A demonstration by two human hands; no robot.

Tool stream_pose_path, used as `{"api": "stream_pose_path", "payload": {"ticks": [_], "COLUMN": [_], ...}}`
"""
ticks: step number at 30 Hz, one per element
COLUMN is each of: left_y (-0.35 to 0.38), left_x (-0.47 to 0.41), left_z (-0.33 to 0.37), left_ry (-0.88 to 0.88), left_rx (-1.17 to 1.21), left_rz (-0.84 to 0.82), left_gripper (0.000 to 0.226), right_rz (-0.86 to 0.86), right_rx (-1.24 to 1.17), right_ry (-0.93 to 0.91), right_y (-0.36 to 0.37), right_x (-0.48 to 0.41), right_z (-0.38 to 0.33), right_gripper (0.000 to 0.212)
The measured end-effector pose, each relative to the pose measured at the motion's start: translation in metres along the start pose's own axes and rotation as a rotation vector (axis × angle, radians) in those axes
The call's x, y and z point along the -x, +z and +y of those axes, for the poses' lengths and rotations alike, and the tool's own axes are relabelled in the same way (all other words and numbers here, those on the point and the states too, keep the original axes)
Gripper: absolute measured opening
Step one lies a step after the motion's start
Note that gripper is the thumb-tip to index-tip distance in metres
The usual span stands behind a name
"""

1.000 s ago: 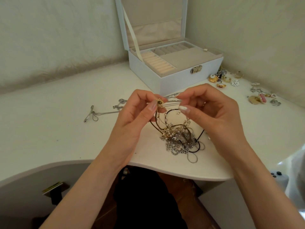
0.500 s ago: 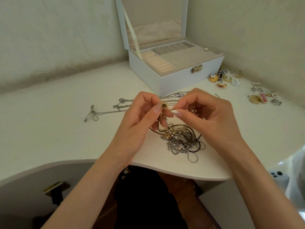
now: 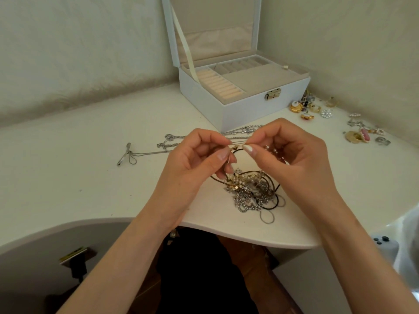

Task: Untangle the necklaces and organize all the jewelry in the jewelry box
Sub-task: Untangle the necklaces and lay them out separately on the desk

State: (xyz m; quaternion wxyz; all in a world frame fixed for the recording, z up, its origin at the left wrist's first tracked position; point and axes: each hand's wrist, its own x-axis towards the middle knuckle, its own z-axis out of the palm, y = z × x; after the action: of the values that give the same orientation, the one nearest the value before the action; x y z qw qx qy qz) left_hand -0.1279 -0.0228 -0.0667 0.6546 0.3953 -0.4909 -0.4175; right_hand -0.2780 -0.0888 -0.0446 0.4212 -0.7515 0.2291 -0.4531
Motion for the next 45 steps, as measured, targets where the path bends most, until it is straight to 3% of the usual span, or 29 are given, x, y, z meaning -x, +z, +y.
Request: {"api": "stream_pose_path", "payload": {"ticks": [14,22,27,35,39,45], "left_y": [0.005,0.005,0.005,0.007,0.008,0.016], "left_x": [0.001,0.003,0.001,-0.008,-0.01,-0.022], "left_z": [0.001,0.004,0.005,0.02,0.023,0.026], "left_ry": [0.01,0.082,0.066,0.109,0.067,-0.009], "left_rx": [-0.084,-0.159,-0.204,-0.118,-0.088,-0.097], "left_rz": [-0.088,-0.054,0.002,0.123,0.167,0.229], "left_gripper": [0.03,0.02,0.007,0.008,0.008,0.011], "right_rz": [0.02,0.077,0.066,0.158,0.162,0.122], "right_rx": [-0.003,-0.005,-0.039,-0.156,-0.155,-0.342], "right_ry": [0.032,0.099,0.141,0.232,0.252,0.204], "right_y": [0.001,-0.002,-0.003,-0.012,-0.017,-0.025], "right_x": [-0.002,-0.002,-0.001,0.0,0.006,0.014], "right_z": [0.003,0.004,0.001,-0.007,-0.008,-0.011], "right_gripper": [0.009,0.006,0.006,0.013,0.016,0.01]}}
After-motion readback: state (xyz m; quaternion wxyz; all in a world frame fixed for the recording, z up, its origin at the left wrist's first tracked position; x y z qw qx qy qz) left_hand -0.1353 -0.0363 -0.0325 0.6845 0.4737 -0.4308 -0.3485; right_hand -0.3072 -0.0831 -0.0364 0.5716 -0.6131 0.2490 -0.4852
